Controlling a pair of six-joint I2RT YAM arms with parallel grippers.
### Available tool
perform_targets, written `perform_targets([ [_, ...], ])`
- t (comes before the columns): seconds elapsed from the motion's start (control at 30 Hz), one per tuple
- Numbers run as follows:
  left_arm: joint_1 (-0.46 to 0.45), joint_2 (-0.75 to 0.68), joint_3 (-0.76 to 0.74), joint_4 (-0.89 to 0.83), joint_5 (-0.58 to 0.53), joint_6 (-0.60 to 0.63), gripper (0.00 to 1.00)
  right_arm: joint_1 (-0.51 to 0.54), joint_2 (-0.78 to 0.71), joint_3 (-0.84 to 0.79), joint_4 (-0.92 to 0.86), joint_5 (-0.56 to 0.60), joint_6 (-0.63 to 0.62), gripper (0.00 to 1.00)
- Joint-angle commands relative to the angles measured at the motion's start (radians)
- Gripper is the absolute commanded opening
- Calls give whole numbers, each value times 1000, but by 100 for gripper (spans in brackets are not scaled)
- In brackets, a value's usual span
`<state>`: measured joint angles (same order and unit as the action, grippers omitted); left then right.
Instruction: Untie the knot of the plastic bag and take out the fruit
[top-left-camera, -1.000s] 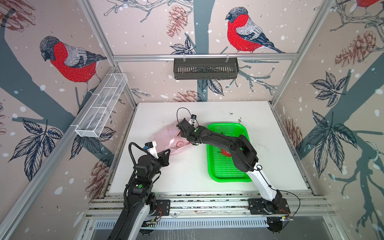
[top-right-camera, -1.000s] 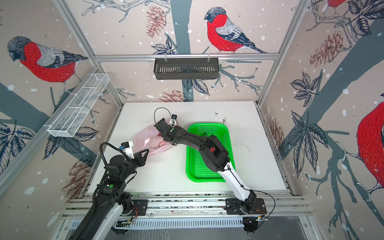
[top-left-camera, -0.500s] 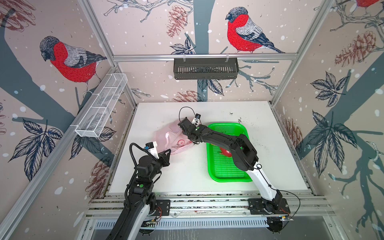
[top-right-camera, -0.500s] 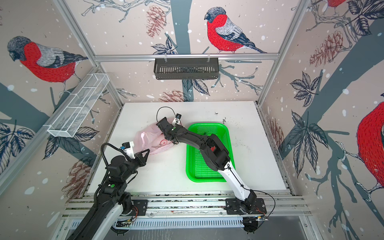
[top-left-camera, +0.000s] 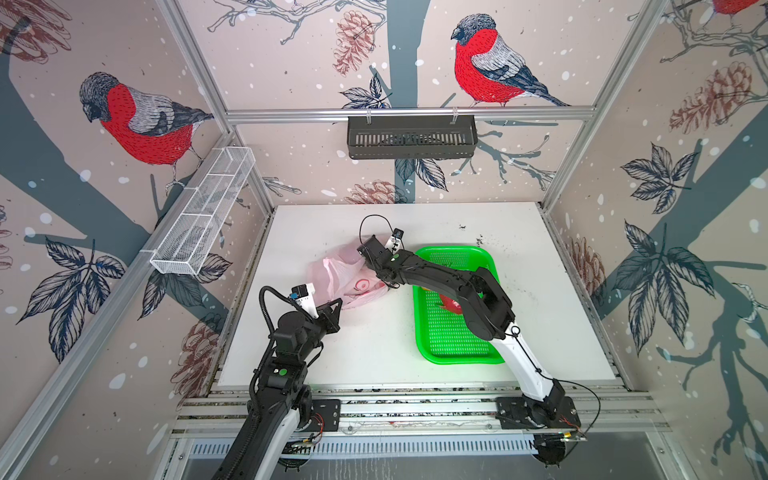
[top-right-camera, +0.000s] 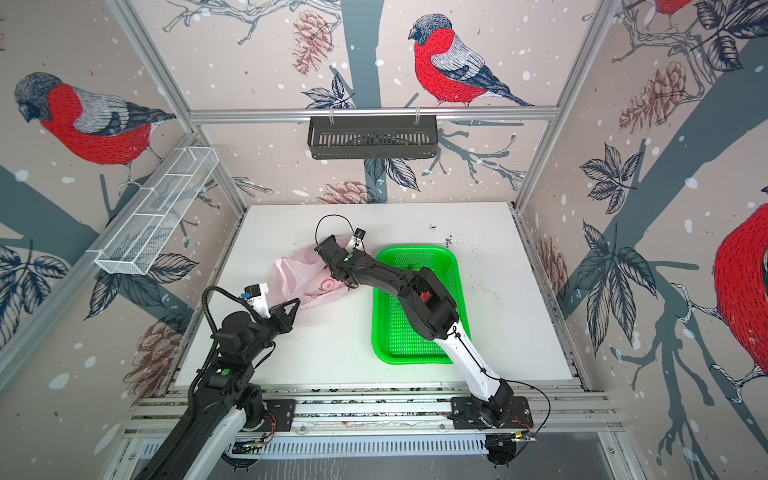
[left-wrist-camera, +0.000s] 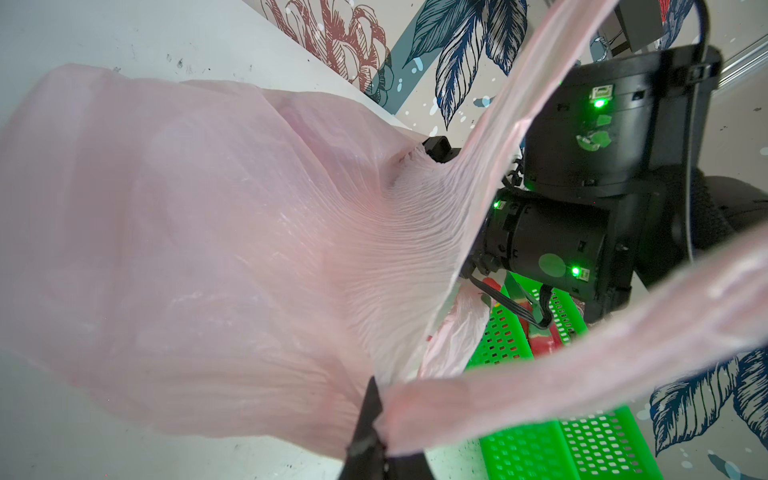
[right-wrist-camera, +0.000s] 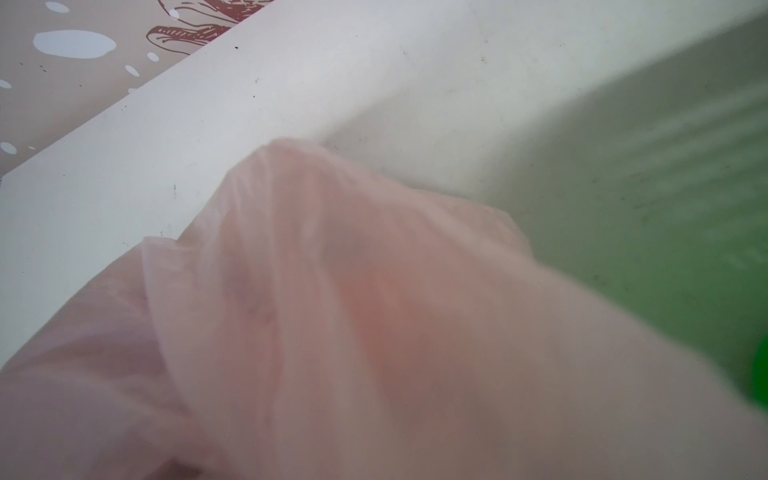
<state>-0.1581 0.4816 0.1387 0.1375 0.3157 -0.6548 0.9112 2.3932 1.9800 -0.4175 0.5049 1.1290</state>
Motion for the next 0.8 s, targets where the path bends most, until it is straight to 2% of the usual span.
perform_targets([
  [0.0, 0, 0, 1, 44, 11, 0, 0, -3, 6, -1, 20, 42, 0, 83],
  [0.43, 0, 3, 1, 45, 13, 0, 0, -16, 12, -33, 53, 36, 16, 88],
  [0.77, 0, 12, -4, 49, 14, 0, 0, -27, 16, -52, 126, 13, -17, 95],
])
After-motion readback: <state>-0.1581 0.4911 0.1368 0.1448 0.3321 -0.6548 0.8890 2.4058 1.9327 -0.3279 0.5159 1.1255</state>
